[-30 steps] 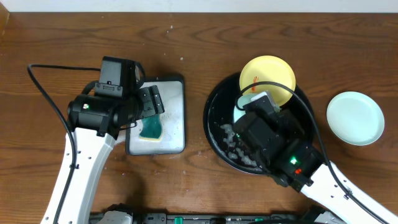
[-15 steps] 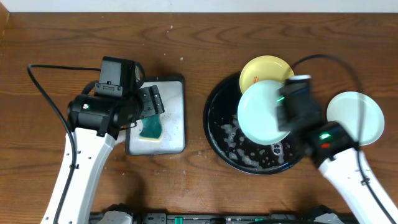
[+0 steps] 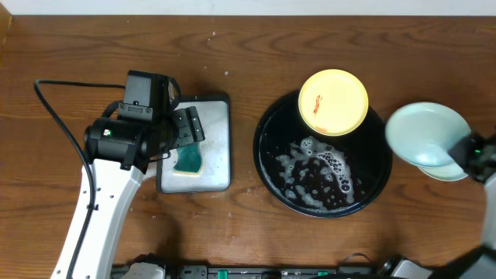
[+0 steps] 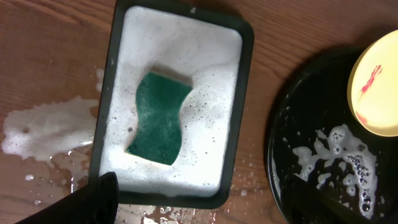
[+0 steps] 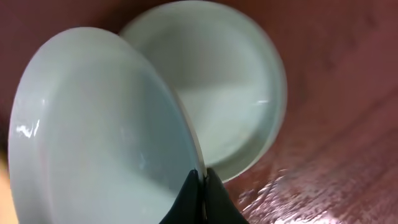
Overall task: Clean dirty plates on tray and stack at the side
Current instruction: 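Stack the plate on the first pale green plate at right and release, then move the right gripper to the yellow plate and grip its rim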
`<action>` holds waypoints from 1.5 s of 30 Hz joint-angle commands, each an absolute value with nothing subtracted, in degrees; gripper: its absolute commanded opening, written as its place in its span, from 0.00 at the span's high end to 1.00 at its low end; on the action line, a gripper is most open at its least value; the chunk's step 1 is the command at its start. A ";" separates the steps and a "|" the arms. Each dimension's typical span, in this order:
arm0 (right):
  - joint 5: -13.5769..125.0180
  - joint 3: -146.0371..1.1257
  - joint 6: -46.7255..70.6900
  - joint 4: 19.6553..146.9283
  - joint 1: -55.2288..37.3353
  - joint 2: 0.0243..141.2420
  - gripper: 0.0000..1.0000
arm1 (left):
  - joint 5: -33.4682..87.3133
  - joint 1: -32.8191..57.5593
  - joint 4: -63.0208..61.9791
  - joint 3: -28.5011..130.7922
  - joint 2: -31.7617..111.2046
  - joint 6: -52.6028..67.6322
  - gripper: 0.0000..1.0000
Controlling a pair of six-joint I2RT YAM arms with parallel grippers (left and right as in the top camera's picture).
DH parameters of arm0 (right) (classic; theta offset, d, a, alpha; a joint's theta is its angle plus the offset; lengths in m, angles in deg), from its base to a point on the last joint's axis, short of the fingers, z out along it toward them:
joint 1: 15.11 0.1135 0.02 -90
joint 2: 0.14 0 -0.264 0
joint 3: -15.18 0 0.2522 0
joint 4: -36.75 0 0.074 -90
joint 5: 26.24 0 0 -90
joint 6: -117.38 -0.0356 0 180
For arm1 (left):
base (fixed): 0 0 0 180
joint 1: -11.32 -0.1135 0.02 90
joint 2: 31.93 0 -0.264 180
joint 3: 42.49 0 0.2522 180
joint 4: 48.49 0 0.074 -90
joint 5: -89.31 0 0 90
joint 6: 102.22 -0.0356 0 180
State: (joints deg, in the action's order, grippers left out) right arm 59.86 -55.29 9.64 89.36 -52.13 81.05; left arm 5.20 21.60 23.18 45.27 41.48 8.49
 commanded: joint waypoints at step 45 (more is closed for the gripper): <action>62.18 -61.32 29.12 67.54 -16.04 100.15 0.43 | 5.33 21.52 23.25 45.64 41.44 7.94 0.16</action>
State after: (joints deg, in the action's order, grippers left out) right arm 58.55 -60.73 28.53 69.62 -15.67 96.96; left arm 5.22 21.60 23.18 45.24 41.48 8.49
